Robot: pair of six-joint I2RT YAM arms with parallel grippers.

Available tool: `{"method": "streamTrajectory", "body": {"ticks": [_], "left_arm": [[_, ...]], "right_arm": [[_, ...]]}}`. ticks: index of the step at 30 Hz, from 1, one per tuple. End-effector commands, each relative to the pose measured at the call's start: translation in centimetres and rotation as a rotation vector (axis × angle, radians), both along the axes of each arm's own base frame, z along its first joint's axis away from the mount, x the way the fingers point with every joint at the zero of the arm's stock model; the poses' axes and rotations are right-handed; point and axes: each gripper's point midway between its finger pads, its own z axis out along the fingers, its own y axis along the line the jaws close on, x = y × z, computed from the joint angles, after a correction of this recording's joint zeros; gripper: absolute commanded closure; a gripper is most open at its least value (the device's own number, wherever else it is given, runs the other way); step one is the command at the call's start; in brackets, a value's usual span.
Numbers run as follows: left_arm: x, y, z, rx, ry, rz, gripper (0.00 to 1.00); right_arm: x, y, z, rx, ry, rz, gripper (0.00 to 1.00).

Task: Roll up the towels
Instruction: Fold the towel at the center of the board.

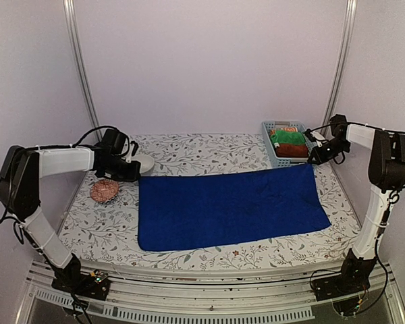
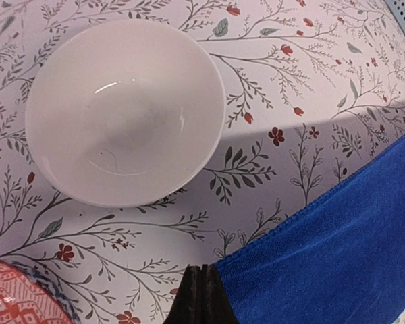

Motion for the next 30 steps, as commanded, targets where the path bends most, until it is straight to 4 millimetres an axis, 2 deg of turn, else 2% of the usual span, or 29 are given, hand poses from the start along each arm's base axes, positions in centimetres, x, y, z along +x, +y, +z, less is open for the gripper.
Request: {"method": "streamTrajectory", "body": {"ticks": [1, 12, 25, 30], "left_arm": [[-0.2, -0.1, 1.4, -0.04, -0.035, -0.018, 1.0], [-3.4, 0.2, 1.4, -0.059, 0.014, -0.032, 1.0], [-7.7, 0.1, 0.5, -0.117, 0.128, -0.046, 1.0], [-9.6, -0.8, -0.1, -0.168, 0.199, -0.083, 1.0]], "right_arm": [[-0.2, 0.1, 2.2, 0.01, -0.045, 0.012, 0.97], [-3.4, -1.2, 2.3, 0.013, -0.016, 0.01, 0.97], [-7.9, -1.2, 2.1, 0.013, 0.001, 0.044, 0.97], [-9.5, -1.7, 1.6, 0.006, 0.008, 0.041, 0.97]]}}
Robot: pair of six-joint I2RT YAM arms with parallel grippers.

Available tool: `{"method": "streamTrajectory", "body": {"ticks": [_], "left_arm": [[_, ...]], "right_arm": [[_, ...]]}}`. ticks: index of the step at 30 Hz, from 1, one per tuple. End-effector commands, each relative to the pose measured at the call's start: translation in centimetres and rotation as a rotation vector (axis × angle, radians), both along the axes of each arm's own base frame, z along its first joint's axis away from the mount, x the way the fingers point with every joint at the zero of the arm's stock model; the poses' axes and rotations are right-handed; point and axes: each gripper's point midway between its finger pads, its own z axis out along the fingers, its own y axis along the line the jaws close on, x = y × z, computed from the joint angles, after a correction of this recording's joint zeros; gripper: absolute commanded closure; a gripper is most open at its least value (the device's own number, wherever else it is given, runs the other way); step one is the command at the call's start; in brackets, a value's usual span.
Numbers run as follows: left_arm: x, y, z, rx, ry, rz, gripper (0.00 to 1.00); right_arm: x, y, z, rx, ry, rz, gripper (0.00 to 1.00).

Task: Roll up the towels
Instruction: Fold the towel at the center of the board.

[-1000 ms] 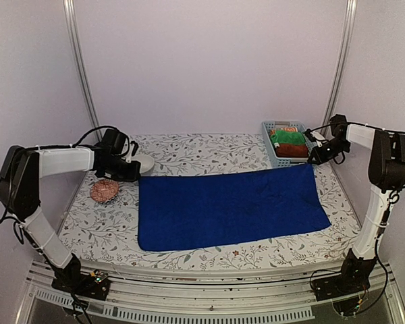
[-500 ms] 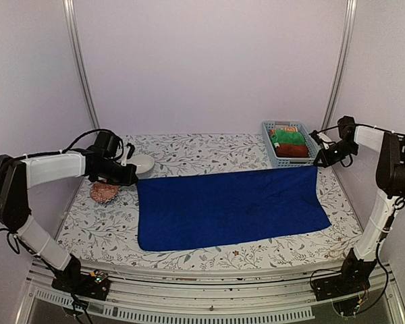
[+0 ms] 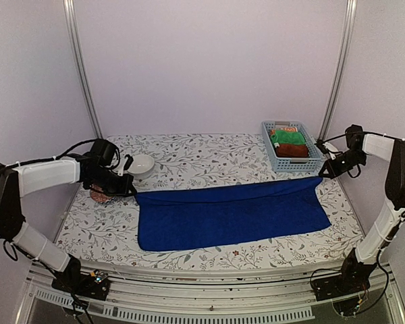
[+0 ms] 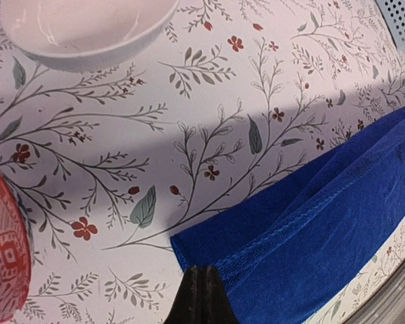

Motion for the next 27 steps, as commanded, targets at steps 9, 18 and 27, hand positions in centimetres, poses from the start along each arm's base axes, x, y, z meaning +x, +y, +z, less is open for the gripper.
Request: {"method": "streamTrajectory", "body": {"ticks": [9, 18, 27], "left_arm": [[-3.4, -0.7, 0.8, -0.088, 0.055, -0.059, 1.0], [-5.5, -0.9, 0.3, -0.133, 0.111, -0.053, 1.0], [-7.2, -0.6, -0.4, -0.128, 0.2, -0.038, 1.0]], "right_arm": [[-4.1, -0.4, -0.4, -0.039, -0.018, 0.05, 0.97], [-6.4, -1.4, -0.8, -0.048, -0.024, 0.04, 0.97], [-8.5, -1.7, -1.9, -0.051, -0.006, 0.046, 0.97]]}}
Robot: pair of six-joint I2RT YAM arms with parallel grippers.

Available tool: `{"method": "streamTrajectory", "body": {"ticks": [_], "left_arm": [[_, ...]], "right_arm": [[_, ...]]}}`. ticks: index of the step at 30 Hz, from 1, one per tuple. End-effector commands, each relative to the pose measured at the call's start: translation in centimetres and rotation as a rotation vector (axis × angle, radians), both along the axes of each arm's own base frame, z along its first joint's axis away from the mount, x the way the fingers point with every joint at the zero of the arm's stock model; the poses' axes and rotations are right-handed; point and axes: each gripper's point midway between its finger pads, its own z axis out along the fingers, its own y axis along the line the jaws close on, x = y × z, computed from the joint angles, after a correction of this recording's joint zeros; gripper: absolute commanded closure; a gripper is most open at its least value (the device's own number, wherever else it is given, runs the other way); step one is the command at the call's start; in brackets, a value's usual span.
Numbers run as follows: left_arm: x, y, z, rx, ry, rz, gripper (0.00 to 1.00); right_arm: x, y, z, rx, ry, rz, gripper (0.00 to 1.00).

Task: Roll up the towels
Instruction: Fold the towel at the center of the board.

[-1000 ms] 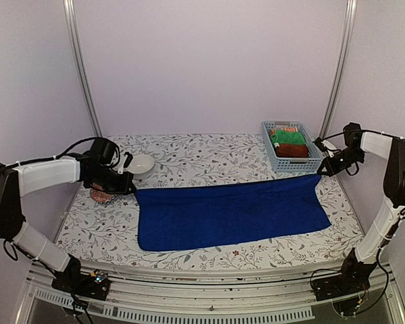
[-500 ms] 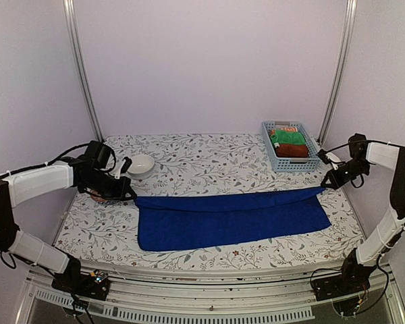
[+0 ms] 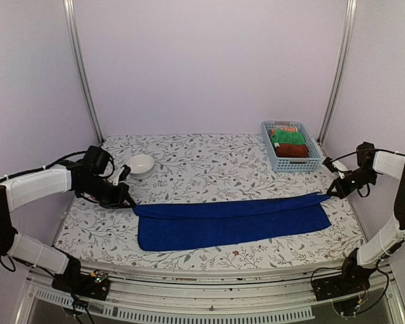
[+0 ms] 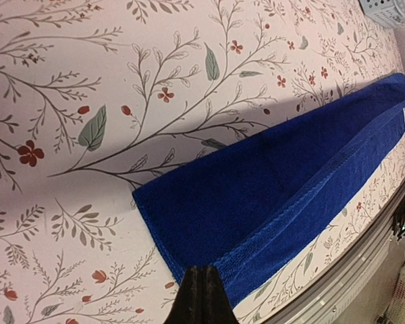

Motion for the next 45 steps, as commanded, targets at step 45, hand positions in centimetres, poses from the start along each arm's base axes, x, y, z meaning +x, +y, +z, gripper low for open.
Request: {"method": "streamTrajectory", "body": {"ticks": [45], "left_arm": [[-8.9, -0.6, -5.0, 0.134, 0.366, -0.057, 1.0]], "right_arm": [[-7.1, -1.4, -6.4, -0.073, 0.133, 0.053, 0.97]]}}
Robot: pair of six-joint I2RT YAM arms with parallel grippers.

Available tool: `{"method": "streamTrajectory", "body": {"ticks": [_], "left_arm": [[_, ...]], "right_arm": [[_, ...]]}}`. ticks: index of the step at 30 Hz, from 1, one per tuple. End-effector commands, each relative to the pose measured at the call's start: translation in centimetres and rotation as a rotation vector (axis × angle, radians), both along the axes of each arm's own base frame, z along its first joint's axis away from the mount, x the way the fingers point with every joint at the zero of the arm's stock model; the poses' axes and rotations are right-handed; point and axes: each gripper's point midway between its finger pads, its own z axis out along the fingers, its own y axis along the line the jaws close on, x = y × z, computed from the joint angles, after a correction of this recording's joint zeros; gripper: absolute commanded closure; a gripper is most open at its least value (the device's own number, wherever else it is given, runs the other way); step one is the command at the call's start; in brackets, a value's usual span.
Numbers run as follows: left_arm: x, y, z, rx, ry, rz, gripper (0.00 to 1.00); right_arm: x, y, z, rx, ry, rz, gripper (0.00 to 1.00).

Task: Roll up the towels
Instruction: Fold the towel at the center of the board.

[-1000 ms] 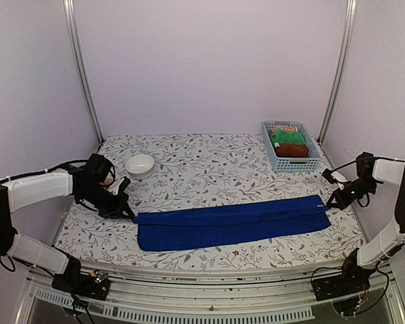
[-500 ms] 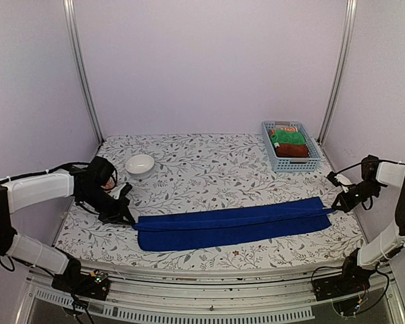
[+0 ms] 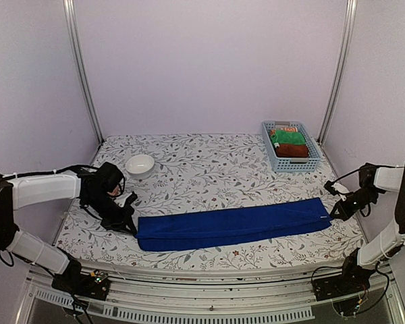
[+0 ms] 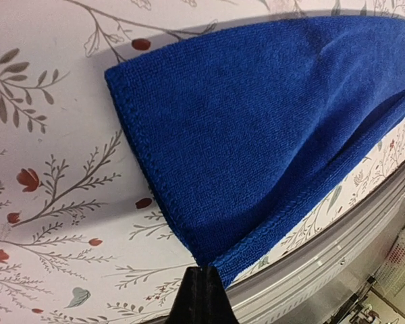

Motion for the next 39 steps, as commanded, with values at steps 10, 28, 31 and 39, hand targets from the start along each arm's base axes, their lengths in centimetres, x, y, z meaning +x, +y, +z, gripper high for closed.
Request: {"method": "streamTrajectory", "body": {"ticks": [10, 28, 31, 39], "left_arm": [[-1.5, 1.6, 1.8, 0.082, -0.037, 0.017, 0.82], [2.0, 0.0, 5.7, 0.049, -0.164, -0.012, 0.84], [0.8, -0.1, 5.7, 0.013, -0.15, -0.004, 0.84], [-4.4, 2.2, 0.7, 0.115, 0.069, 0.019, 0.85]], "right_arm": [[-4.1, -0.7, -1.9, -0.118, 0.028, 0.055, 0.83], [0.5, 3.3, 6.1, 0.066, -0.102, 0.115, 0.68], [0.9, 4.2, 6.1, 0.087, -0.109, 0.133, 0.68], [3.5, 11.5, 5.8, 0.149, -0.093, 0.265, 0.69]]}}
